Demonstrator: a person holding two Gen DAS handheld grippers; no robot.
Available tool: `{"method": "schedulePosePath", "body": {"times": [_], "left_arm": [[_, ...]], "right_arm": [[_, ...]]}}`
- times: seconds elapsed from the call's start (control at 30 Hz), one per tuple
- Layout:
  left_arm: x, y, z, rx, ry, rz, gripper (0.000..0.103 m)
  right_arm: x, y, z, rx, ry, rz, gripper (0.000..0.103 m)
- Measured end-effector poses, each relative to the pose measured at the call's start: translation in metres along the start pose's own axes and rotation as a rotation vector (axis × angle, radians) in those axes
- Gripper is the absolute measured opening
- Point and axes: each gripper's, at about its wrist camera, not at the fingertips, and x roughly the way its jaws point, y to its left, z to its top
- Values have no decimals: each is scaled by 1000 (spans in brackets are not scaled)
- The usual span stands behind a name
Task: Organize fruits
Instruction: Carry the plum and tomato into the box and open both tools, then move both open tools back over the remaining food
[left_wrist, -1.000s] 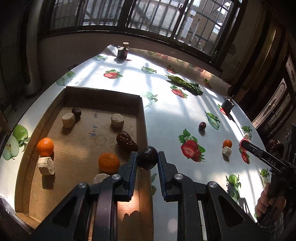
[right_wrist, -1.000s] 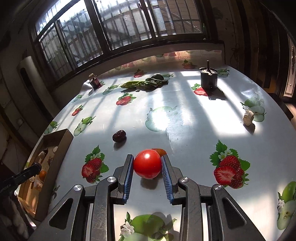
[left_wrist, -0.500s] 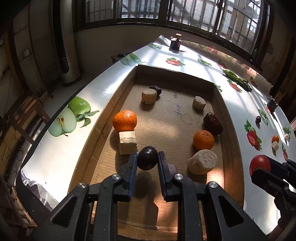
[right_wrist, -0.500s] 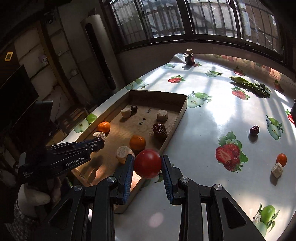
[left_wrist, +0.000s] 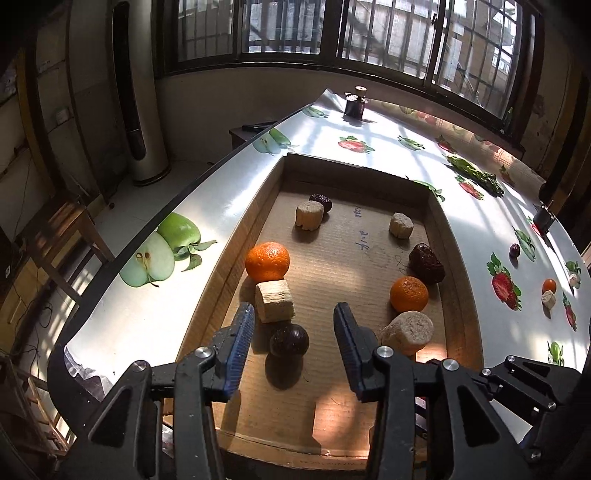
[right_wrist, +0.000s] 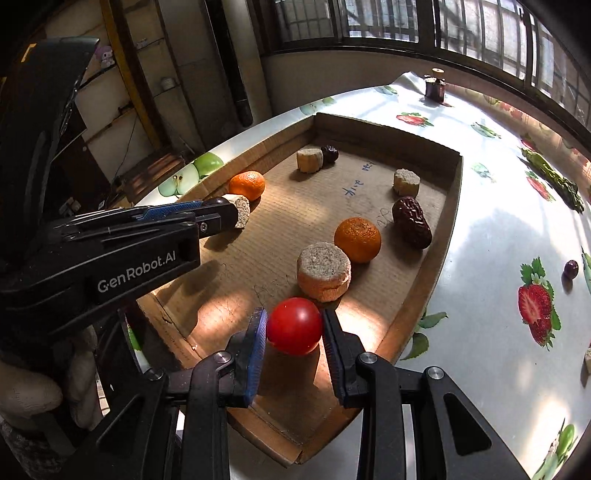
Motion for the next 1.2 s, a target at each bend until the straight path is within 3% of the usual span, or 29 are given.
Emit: {"method": "schedulePosePath", "body": {"times": [0.2, 0.37, 0.6, 0.77, 0.83, 1.07, 1.2], "left_arm": [[-16, -8, 3, 17, -48, 17, 59], [-29, -21, 3, 54, -82, 35, 60], [-39, -49, 2, 109, -96, 21, 61], [-49, -76, 4, 148, -76, -84, 61], [-52, -91, 6, 164, -76, -129, 67], [-36, -168, 3, 258, -8, -279, 71], [-23, -203, -8, 317, 27, -309, 71]], "right_arm": [[-13, 3, 0, -1, -35, 5, 50], [-32, -4, -5, 9, -67, -5, 51], [-61, -34, -21, 79, -104, -27, 60], [-80, -69, -40, 153, -125, -56, 64], [-88, -88, -51, 190, -128, -83, 64], [-134, -181, -95, 396, -147, -192, 64], [-170, -247, -118, 532, -177, -291, 64]]}}
